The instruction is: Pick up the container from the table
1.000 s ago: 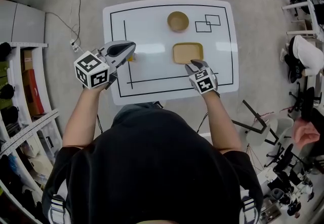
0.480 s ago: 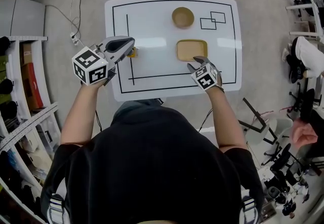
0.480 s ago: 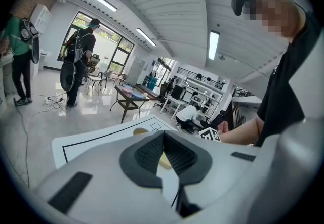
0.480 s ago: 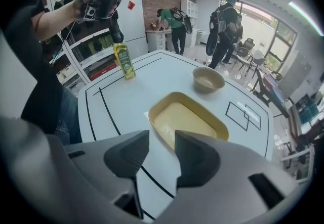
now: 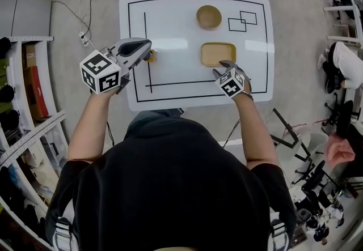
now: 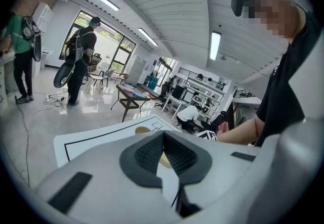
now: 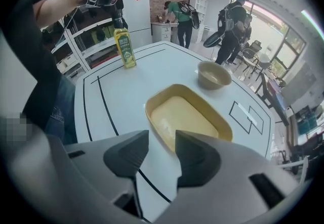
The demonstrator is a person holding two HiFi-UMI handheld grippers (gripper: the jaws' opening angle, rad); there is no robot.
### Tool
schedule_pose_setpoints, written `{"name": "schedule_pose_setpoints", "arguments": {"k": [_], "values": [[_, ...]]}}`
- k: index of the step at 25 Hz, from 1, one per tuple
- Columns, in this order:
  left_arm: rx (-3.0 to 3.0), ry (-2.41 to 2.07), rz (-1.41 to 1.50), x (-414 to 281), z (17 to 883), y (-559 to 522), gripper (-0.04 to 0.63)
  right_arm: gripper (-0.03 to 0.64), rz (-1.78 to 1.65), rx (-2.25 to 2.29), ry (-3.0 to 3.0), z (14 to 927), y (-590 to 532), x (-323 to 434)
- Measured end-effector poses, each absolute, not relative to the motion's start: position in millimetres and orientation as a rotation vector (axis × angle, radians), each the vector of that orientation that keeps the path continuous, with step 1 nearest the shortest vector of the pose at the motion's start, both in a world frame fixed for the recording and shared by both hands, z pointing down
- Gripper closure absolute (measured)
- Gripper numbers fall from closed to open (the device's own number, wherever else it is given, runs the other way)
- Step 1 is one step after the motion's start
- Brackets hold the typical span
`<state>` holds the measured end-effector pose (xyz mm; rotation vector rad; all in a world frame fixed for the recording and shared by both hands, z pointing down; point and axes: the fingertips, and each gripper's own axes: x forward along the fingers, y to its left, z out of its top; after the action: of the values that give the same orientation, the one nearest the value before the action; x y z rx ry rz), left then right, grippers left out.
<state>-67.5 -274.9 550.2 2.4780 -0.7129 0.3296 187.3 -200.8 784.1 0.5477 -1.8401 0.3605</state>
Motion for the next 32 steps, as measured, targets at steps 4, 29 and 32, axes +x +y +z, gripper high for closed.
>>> {"name": "schedule_pose_setpoints", "arguments": {"k": [4, 29, 32], "values": [[2.473, -0.714, 0.331, -69, 552, -276, 0.589, 0.448, 0.347, 0.529, -1.827, 790, -202, 188], [2.454, -0.706, 0.333, -75, 560, -278, 0.589, 0.534, 0.261, 0.483, -1.770, 805, -207, 186], [2.455, -0.708, 0.333, -76, 559, -278, 0.589, 0.553, 0.254, 0.484, -1.769, 805, -207, 184]]}}
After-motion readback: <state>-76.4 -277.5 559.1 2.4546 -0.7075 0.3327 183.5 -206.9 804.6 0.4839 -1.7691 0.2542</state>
